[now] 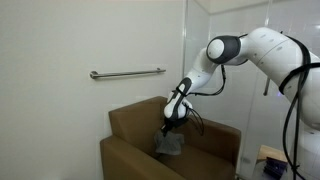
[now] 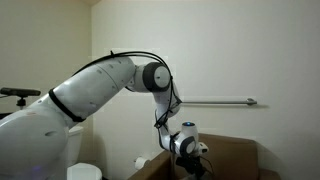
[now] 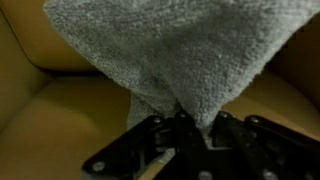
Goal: Pick the cloth and put it on the shoulder of the couch
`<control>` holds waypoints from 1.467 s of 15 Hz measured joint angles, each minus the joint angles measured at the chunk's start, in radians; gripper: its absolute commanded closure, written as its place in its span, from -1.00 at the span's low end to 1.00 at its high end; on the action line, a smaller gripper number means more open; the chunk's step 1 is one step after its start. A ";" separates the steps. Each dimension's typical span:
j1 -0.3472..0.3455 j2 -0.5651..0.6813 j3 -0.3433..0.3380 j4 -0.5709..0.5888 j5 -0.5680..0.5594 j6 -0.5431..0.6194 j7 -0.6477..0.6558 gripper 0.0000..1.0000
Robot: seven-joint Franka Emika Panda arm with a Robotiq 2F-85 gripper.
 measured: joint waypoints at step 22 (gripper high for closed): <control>0.343 -0.431 -0.284 -0.211 -0.170 -0.218 0.163 0.87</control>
